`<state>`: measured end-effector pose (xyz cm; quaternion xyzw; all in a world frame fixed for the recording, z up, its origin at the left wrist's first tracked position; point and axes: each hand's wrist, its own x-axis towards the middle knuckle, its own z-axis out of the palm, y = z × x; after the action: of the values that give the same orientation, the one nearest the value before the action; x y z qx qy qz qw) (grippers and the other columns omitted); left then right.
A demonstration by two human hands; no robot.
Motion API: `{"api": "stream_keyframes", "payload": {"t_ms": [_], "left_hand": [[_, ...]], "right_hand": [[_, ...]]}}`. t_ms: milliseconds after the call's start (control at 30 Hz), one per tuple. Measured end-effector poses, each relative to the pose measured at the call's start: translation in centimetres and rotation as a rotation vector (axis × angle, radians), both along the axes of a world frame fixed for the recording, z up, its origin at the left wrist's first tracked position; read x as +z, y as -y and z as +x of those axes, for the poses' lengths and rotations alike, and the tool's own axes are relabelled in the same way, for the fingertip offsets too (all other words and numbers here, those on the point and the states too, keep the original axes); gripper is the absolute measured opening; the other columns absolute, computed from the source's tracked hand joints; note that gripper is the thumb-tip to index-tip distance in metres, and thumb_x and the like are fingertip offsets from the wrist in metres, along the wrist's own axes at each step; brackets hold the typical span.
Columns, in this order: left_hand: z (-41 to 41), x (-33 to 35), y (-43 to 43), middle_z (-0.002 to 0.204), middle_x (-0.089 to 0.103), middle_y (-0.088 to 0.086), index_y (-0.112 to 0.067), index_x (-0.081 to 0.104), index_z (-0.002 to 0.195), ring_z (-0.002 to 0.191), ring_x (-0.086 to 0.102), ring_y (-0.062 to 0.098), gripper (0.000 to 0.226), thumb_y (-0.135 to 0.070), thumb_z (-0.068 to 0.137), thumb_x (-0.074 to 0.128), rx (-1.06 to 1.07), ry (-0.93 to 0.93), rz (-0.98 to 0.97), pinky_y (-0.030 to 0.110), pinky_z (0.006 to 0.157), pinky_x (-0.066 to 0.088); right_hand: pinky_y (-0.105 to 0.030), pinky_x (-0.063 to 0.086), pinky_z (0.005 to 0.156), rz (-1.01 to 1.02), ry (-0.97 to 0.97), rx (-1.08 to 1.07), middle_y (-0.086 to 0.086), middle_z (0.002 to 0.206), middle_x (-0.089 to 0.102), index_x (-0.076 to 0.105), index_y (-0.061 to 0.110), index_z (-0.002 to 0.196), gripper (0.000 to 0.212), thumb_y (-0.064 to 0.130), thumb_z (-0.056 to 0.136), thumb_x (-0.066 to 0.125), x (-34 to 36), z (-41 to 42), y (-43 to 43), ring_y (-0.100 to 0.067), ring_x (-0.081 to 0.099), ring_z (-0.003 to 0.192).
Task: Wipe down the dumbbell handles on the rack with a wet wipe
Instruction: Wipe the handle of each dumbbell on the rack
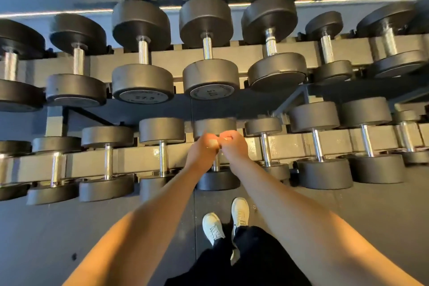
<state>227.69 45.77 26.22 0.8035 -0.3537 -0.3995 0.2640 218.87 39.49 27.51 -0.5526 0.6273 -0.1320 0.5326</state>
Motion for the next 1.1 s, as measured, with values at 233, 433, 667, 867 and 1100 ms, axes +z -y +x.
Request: {"api": "stream_keyframes", "payload": {"t_ms": [233, 433, 667, 867, 1100], "left_hand": [[1.2, -6.0, -1.0, 0.095, 0.067, -0.004, -0.023, 0.068, 0.097, 0.088, 0.063, 0.015, 0.01, -0.019, 0.096, 0.058, 0.246, 0.033, 0.061, 0.028, 0.076, 0.049], [0.8, -11.7, -0.3, 0.102, 0.071, -0.001, -0.022, 0.071, 0.111, 0.088, 0.064, 0.015, 0.021, -0.019, 0.097, 0.057, 0.337, -0.098, 0.06, 0.024, 0.069, 0.048], [1.0, -18.7, 2.9, 0.102, 0.071, 0.0, -0.023, 0.073, 0.106, 0.095, 0.066, 0.021, 0.022, -0.033, 0.096, 0.056, 0.485, -0.137, 0.023, 0.035, 0.088, 0.053], [0.2, -22.3, 5.9, 0.097, 0.07, 0.001, -0.02, 0.065, 0.099, 0.092, 0.067, 0.021, 0.024, -0.042, 0.091, 0.06, 0.556, -0.193, -0.05, 0.04, 0.09, 0.056], [0.8, -23.4, 4.7, 0.101, 0.068, -0.001, -0.019, 0.058, 0.112, 0.092, 0.064, 0.019, 0.028, -0.041, 0.095, 0.064, 0.421, -0.133, 0.09, 0.03, 0.077, 0.05]], "right_hand": [[-0.035, 0.053, 0.085, 0.099, -0.041, -0.027, -0.001, 0.104, 0.067, 0.068, 0.019, 0.106, 0.019, 0.014, 0.098, 0.052, -7.1, 0.4, -1.6, -0.02, 0.062, 0.097], [-0.043, 0.053, 0.095, 0.111, -0.091, -0.001, -0.003, 0.104, 0.068, 0.068, 0.021, 0.104, 0.017, 0.016, 0.098, 0.053, -12.2, 1.0, -1.6, -0.023, 0.063, 0.101], [-0.038, 0.052, 0.094, 0.108, -0.141, 0.035, -0.003, 0.104, 0.07, 0.07, 0.019, 0.104, 0.018, 0.021, 0.097, 0.054, -18.8, 1.0, -0.3, -0.025, 0.064, 0.101], [-0.038, 0.049, 0.089, 0.038, -0.255, 0.173, 0.001, 0.109, 0.07, 0.063, 0.028, 0.113, 0.02, 0.029, 0.1, 0.047, -20.4, 0.2, -0.2, -0.024, 0.062, 0.099], [-0.037, 0.051, 0.086, -0.027, -0.348, 0.209, 0.001, 0.104, 0.069, 0.064, 0.028, 0.113, 0.019, 0.025, 0.099, 0.052, -20.4, 0.1, -0.5, -0.023, 0.063, 0.095]]}}
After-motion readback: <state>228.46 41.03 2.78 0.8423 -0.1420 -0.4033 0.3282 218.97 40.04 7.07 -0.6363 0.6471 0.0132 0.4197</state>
